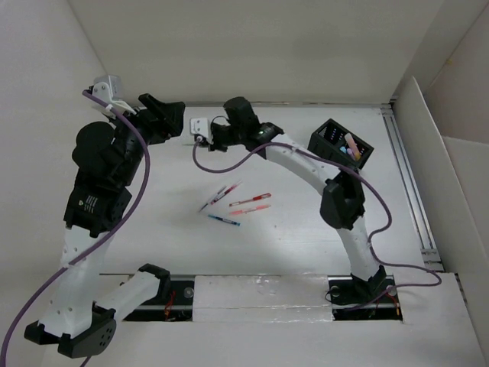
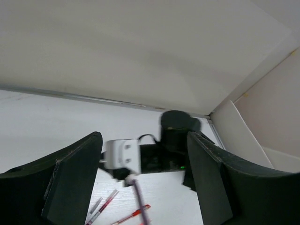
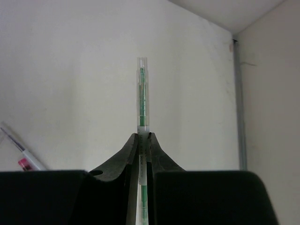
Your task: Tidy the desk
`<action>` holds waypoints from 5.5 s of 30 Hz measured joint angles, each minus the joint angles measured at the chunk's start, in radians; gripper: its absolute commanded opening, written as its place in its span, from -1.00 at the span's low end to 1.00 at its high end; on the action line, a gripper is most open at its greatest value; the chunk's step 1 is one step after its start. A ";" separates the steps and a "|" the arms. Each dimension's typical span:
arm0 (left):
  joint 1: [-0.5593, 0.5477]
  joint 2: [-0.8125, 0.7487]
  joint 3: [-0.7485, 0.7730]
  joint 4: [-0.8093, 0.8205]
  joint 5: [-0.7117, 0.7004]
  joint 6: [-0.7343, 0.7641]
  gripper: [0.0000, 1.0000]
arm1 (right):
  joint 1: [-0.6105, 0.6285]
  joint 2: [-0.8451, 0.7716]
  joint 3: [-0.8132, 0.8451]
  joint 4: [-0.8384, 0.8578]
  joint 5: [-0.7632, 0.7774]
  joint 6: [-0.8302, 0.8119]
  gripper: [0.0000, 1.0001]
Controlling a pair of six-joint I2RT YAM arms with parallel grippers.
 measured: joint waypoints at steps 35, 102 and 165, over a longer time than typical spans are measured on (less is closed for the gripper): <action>0.000 0.085 -0.111 0.048 0.165 -0.012 0.41 | -0.874 -0.454 -1.134 1.651 -0.271 1.227 -1.00; 0.000 -0.047 -0.137 -0.019 0.126 -0.016 0.42 | 0.127 -0.700 -1.085 0.225 0.146 0.259 -0.22; 0.000 -0.053 -0.125 0.038 0.164 -0.008 0.43 | 0.208 -0.117 -0.639 0.211 0.273 0.388 -1.00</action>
